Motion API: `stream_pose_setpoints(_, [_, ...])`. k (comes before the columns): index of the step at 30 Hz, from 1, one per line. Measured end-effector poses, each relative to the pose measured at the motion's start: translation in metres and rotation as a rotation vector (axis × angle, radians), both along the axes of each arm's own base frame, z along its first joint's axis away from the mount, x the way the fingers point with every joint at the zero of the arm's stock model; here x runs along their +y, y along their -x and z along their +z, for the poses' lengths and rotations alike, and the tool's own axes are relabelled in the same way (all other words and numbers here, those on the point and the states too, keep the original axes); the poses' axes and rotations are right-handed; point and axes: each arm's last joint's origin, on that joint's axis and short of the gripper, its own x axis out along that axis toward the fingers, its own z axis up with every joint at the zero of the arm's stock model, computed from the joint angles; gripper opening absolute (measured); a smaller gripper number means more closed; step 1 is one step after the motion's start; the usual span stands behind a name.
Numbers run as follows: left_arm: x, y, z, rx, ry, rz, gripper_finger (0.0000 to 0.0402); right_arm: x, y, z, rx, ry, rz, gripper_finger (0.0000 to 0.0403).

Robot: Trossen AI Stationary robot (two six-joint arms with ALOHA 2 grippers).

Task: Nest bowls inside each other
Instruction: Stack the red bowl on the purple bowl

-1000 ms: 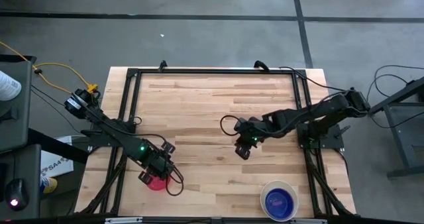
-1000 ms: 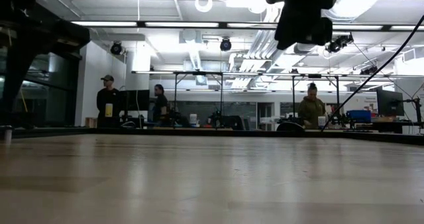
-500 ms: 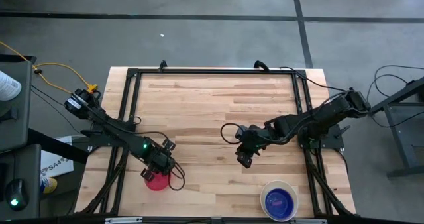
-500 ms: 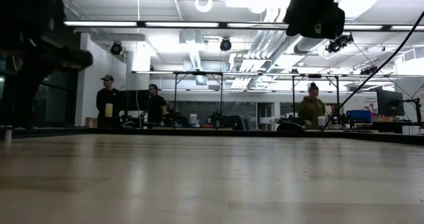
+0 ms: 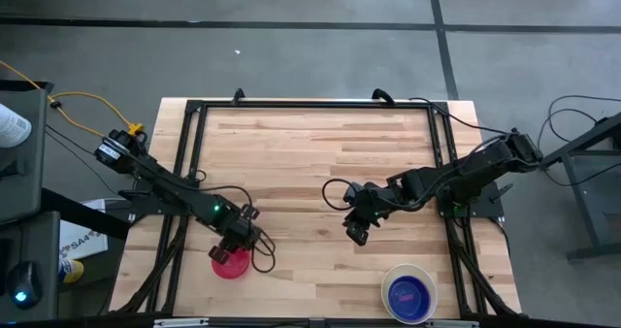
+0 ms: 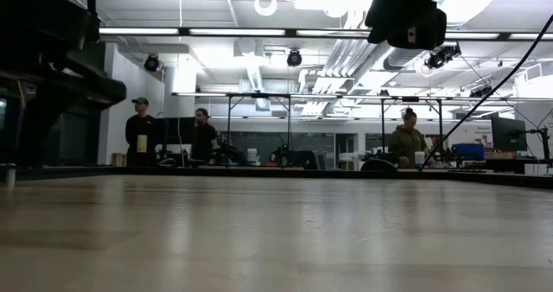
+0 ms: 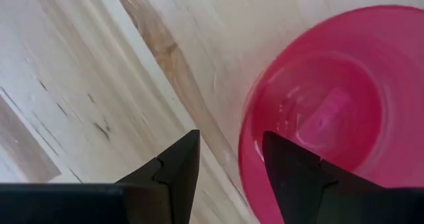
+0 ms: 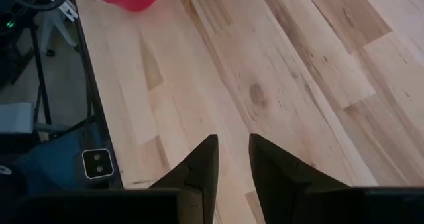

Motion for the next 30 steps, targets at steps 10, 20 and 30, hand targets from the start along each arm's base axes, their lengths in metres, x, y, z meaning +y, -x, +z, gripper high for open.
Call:
stream_pose_setpoints(10, [-0.002,-0.0031,0.0032,-0.022,0.019,0.025,0.0164,-0.0001,0.0,0.0,-0.002,0.006,0.004,0.0078])
stream_pose_setpoints(20, [-0.0023,-0.0036,0.0039,-0.023,0.024,0.033,0.0144,-0.0001,0.0,0.0,-0.004,0.017,0.017,0.0078])
stream_pose_setpoints(30, [-0.0032,-0.0032,0.0043,-0.003,0.056,0.042,0.0069,-0.0001,0.0,0.0,-0.005,0.023,0.024,0.0078])
